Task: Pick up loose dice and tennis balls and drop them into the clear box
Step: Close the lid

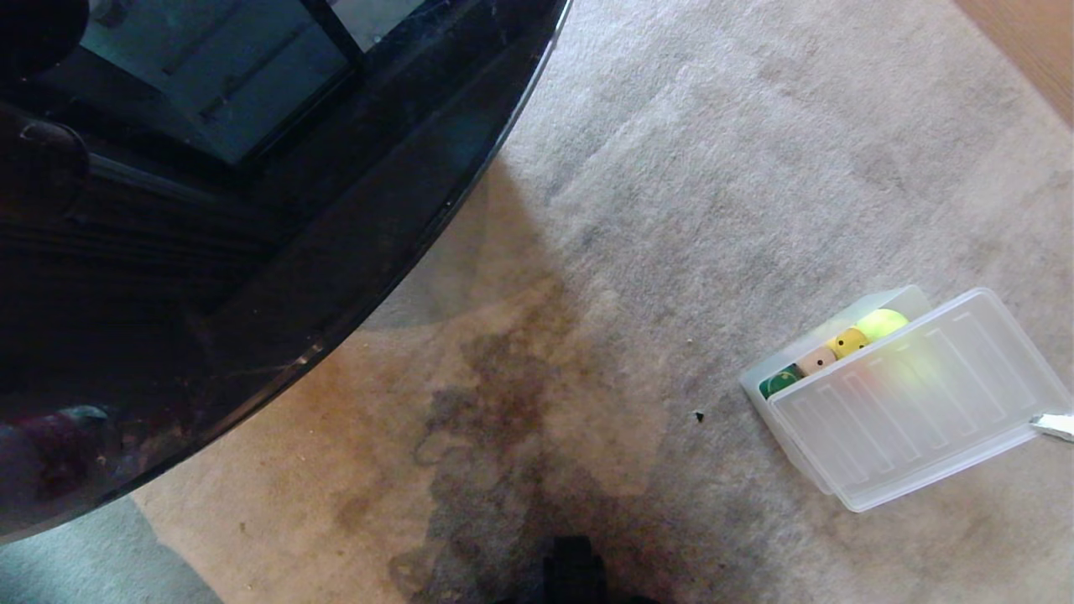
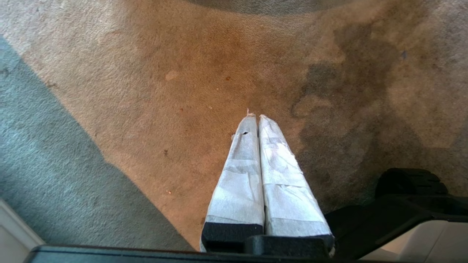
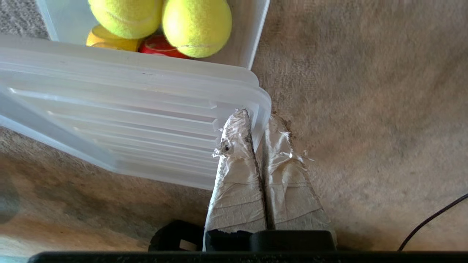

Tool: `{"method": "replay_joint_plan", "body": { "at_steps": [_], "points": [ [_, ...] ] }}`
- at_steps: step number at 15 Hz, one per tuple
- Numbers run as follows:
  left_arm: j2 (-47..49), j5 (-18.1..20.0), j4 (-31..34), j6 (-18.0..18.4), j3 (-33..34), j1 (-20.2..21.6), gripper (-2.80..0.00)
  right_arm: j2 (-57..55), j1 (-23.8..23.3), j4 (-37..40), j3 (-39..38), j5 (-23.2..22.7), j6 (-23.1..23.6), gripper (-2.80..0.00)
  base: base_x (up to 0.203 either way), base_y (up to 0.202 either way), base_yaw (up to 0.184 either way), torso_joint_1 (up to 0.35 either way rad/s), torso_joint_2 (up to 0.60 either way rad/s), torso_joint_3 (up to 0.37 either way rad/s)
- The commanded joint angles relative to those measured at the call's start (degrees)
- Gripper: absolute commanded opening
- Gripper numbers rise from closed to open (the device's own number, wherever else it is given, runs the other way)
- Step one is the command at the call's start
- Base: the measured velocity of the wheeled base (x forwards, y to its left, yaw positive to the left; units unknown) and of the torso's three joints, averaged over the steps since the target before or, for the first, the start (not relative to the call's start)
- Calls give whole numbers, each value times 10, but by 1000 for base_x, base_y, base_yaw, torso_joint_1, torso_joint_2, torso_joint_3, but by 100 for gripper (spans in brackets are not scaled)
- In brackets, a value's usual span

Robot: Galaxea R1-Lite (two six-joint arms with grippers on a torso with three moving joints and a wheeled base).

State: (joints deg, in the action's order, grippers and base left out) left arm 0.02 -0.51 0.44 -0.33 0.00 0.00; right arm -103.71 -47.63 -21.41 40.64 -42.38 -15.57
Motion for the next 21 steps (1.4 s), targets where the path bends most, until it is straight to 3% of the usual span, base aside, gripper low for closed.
{"method": "replay_joint_plan", "body": {
  "at_steps": [1,8,21],
  "points": [
    [0,0,0,0,0,0,-280,-15,0,-1,7,-3,-1,-280,0,0,0,0,0,0],
    [0,0,0,0,0,0,-280,-40,1,-2,24,-51,-1,-280,0,0,0,0,0,0],
    [0,0,0,0,0,0,-280,-59,1,-15,30,-63,5,-280,0,0,0,0,0,0]
  ]
}}
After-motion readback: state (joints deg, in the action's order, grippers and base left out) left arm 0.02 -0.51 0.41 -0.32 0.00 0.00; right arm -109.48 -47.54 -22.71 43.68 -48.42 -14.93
